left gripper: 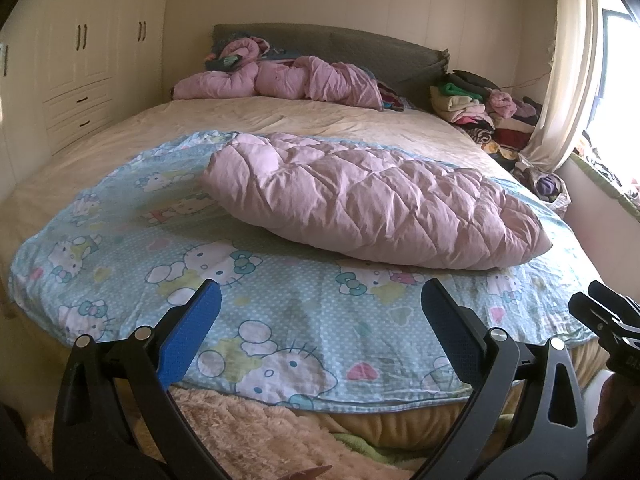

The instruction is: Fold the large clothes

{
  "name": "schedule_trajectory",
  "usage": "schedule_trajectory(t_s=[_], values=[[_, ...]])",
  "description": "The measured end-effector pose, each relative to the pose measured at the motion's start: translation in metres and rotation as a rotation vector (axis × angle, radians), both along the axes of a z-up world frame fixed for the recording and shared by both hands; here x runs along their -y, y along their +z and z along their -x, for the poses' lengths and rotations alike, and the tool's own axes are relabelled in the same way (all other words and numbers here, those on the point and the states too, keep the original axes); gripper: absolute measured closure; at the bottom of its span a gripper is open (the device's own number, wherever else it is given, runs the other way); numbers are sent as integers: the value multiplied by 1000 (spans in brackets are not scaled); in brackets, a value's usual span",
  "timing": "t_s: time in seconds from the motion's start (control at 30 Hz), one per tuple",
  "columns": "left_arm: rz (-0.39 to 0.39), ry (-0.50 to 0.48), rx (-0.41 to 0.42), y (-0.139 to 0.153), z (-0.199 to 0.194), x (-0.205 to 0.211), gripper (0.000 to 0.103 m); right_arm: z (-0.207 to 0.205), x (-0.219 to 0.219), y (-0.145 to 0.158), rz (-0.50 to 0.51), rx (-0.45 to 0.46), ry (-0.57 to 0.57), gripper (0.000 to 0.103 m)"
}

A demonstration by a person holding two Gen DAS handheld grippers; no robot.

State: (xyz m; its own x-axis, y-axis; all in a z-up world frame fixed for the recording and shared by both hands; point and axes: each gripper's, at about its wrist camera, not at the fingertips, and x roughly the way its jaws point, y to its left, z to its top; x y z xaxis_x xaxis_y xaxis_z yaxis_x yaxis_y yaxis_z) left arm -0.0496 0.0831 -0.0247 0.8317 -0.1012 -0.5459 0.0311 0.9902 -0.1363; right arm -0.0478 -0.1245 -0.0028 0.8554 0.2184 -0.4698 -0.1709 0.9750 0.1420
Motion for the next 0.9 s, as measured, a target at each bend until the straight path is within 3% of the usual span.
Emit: schedule_trajectory(t_s=[0.27,0.43,0.53,0.67,0.77,0.9], values=[[2,6,-11,-3,0,-8,9,1,2,-1,2,0,-20,4],[21,46,-30,-4,2,-33,9,2,31,-4,-19,-2,-136,4],[25,88,-44,-6,-4,-57,9,5,72,-13,-43,-24,-286,4],[-5,213,-54,-4,-22,-110,9,24,160,-43,-66,-89,-583,4],[-18,389,-60,-5,-45,-196,9,53,243,-80,-72,-197,-868,4],[-67,628,-123,-20,-85,-308,9,120,350,-136,-175,-372,-1218,4]])
